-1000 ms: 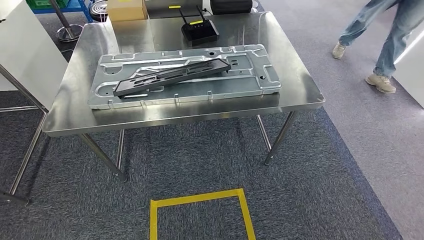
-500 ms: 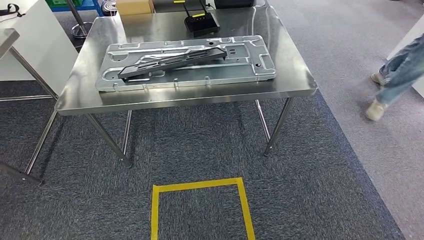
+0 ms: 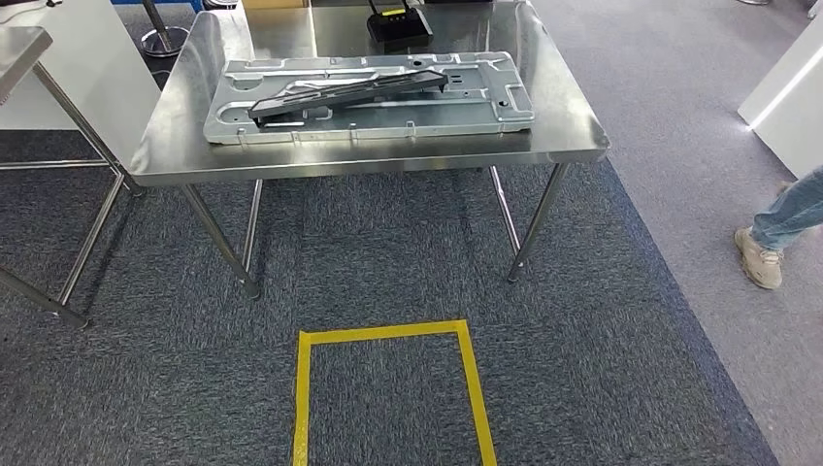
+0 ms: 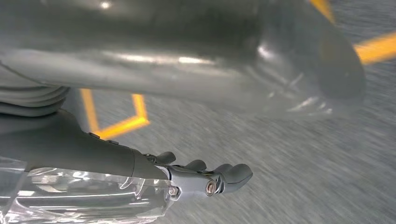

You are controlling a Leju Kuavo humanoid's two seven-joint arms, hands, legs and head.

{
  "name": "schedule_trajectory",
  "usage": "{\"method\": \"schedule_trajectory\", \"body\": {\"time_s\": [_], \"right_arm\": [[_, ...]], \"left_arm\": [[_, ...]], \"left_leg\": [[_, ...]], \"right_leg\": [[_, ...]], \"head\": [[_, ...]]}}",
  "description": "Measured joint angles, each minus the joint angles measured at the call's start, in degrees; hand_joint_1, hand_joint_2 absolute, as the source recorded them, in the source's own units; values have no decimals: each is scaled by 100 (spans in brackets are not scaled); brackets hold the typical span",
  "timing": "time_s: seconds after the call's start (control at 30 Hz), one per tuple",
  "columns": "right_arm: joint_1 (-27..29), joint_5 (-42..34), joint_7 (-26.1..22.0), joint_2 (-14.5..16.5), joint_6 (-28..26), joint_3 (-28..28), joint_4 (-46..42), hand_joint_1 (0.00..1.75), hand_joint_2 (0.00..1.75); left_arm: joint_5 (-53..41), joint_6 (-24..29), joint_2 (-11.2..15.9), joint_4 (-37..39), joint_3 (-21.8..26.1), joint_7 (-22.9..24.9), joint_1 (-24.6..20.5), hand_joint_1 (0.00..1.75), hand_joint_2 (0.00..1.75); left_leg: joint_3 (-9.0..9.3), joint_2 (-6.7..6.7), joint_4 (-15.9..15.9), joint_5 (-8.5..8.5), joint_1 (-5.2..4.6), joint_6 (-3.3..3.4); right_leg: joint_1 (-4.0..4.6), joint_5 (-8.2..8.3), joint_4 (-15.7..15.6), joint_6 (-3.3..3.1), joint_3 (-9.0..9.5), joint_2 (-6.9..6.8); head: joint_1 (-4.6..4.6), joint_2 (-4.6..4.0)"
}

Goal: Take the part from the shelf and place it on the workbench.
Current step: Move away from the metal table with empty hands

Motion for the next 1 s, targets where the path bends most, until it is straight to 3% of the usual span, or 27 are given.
{"method": "schedule_trajectory", "body": {"time_s": [0.07, 0.1, 0.13, 0.2, 0.23, 0.27, 0.3, 0.37, 0.4, 0.43, 0.47, 0.53, 0.6, 0.63, 0.7, 0.73, 0.77, 0.8, 0.87, 0.9, 0.93, 0.97, 1.0], "right_arm": [[-12, 71, 340, 20, 292, 25, 9, 0, 0], [-16, 108, 450, 31, 434, 45, 13, 0, 0], [-18, 135, 508, 44, 556, 66, 19, 0, 0], [-14, 156, 545, 74, 661, 91, 33, 0, 0], [-16, 161, 552, 89, 676, 98, 39, 0, 0], [-17, 168, 554, 98, 679, 103, 43, 0, 0], [-20, 179, 555, 104, 680, 109, 45, 0, 0], [-19, 215, 554, 109, 687, 121, 45, 0, 0], [-18, 232, 552, 110, 698, 124, 45, 0, 0], [-18, 247, 548, 110, 715, 126, 45, 0, 0], [-18, 257, 543, 110, 733, 129, 45, 0, 0], [-24, 263, 537, 110, 758, 137, 45, 0, 0], [-29, 264, 535, 111, 762, 155, 45, 0, 0], [-31, 264, 533, 111, 762, 163, 45, 0, 0], [-26, 264, 531, 111, 762, 173, 46, 0, 0], [-23, 264, 531, 111, 762, 175, 48, 0, 0], [-18, 264, 532, 113, 762, 176, 50, 0, 0], [-13, 264, 534, 114, 762, 176, 53, 0, 0], [-10, 264, 528, 114, 762, 177, 56, 0, 0], [-10, 264, 515, 114, 762, 177, 56, 0, 0], [-10, 264, 500, 113, 762, 177, 57, 0, 0], [-10, 264, 483, 114, 761, 177, 57, 0, 0], [-10, 265, 470, 114, 758, 177, 58, 0, 0]], "left_arm": [[0, -37, -8, 0, -51, 11, -12, 0, 0], [0, -59, -12, 0, -70, 16, -19, 0, 0], [0, -78, -16, 0, -86, 16, -23, 0, 0], [0, -102, -23, 0, -116, 13, -19, 0, 0], [0, -115, -25, 0, -133, 8, -13, 0, 0], [-3, -128, -27, 0, -148, 6, -8, 0, 0], [-7, -139, -29, 0, -158, 4, -5, 0, 0], [-13, -151, -34, 0, -171, 3, -4, 0, 0], [-13, -152, -37, 0, -173, 3, -3, 0, 0], [-13, -153, -40, 0, -174, 3, -2, 0, 0], [-13, -153, -46, 0, -175, 2, -2, 0, 0], [-14, -150, -57, -1, -176, 1, -12, 0, 0], [-19, -145, -63, -1, -176, 1, -35, 0, 0], [-22, -144, -64, -1, -176, -1, -44, 0, 0], [-24, -145, -72, -1, -177, -4, -47, 0, 0], [-30, -146, -79, -1, -179, -7, -49, 0, 0], [-35, -147, -86, 0, -180, -8, -52, 0, 0], [-41, -147, -91, 0, -182, -9, -53, 0, 0], [-46, -147, -95, 0, -184, -10, -46, 0, 0], [-46, -147, -95, 0, -186, -11, -39, 0, 0], [-46, -147, -97, 0, -188, -14, -32, 0, 0], [-46, -148, -101, 0, -192, -19, -28, 0, 0], [-46, -151, -105, 0, -196, -26, -25, 0, 0]], "left_leg": [[-157, -7, 101, 79, 1, -61], [-198, -10, 134, 118, -4, -97], [-220, -11, 147, 163, -8, -134], [-245, -15, 140, 239, -3, -206], [-283, -20, 192, 163, 6, -233], [-342, -24, 340, -32, 17, -259], [-418, -28, 604, -330, 29, -281], [-568, -28, 1348, -911, 38, -325], [-592, -28, 1658, -1021, 41, -340], [-539, -28, 1811, -983, 44, -345], [-394, -28, 1760, -844, 48, -340], [196, -25, 1082, -609, 51, -303], [765, -26, 245, -681, 29, -232], [893, -28, 17, -746, 15, -189], [852, -26, -72, -708, 2, -91], [803, -15, -84, -647, 5, -37], [741, -3, -99, -576, 11, 12], [666, 8, -111, -500, 17, 49], [491, 14, -102, -368, 7, 80], [399, 14, -91, -301, 2, 78], [305, 14, -74, -237, -1, 71], [215, 14, -51, -180, -3, 61], [131, 13, -25, -131, -3, 48]], "right_leg": [[-6, 29, -866, -21, 638, 50], [3, -42, -1199, -54, 849, 75], [18, -113, -1383, -98, 950, 96], [25, -57, -1425, -203, 896, 79], [22, 5, -1422, -258, 841, 60], [16, 75, -1428, -306, 774, 40], [17, 148, -1428, -341, 695, 19], [36, 281, -1412, -367, 517, -2], [45, 345, -1395, -366, 421, -10], [53, 406, -1371, -359, 318, -17], [59, 461, -1341, -349, 217, -23], [68, 557, -1265, -317, 30, -30], [81, 635, -1193, -263, -79, -35], [82, 679, -1176, -228, -104, -38], [70, 759, -1181, -151, -137, -40], [59, 704, -1146, -118, -174, -30], [53, 540, -1035, -91, -226, -18], [47, 278, -817, -71, -300, -7], [37, -305, -120, -41, -468, 3], [32, -449, 206, -28, -512, 4], [27, -451, 401, -20, -489, 5], [24, -332, 402, -20, -374, 6], [23, -157, 190, -30, -158, 8]], "head": [[-1, 0], [-1, 0], [-2, 0], [-2, 0], [-2, 0], [-2, 0], [-2, 0], [-3, 0], [-2, 0], [-2, 0], [-2, 0], [-3, 0], [-2, 0], [-2, 0], [-1, 0], [-1, 0], [-1, 0], [-1, 0], [-1, 0], [-1, 0], [-1, 0], [-1, 0], [-2, 0]]}}
